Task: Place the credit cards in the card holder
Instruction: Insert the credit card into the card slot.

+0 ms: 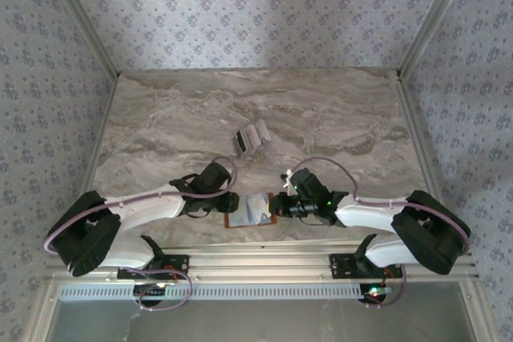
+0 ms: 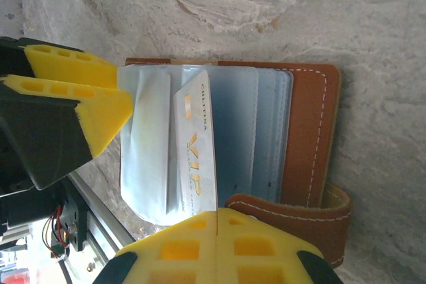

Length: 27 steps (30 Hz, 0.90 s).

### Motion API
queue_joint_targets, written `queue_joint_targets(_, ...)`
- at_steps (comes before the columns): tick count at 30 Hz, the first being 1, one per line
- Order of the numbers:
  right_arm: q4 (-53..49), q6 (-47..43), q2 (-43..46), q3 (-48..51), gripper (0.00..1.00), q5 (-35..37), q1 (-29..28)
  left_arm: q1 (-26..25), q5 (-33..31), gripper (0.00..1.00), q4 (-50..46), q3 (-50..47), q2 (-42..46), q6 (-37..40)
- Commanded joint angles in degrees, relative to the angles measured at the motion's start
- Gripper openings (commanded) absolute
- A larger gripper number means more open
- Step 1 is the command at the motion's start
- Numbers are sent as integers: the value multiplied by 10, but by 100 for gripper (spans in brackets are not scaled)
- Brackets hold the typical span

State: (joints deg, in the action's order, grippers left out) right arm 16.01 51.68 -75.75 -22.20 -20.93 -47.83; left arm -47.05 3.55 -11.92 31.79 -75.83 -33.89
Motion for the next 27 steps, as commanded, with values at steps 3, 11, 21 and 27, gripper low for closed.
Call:
queue_joint_targets(3,4,6,5,10,0,-10,6,-4,-8,41,-2,17,-14,2)
queue_joint_targets(11,21,19,6,20,0,-19,10,-4,-17,38,-11,10,-10,1)
queue_joint_targets(21,28,25,10,21,0,-33,7,-5,-16,34,-17,7,-22,-5)
queue_joint_targets(27,30,26,21,20,0,-43,-2,-5,-24,33,-26,10,-29,-3)
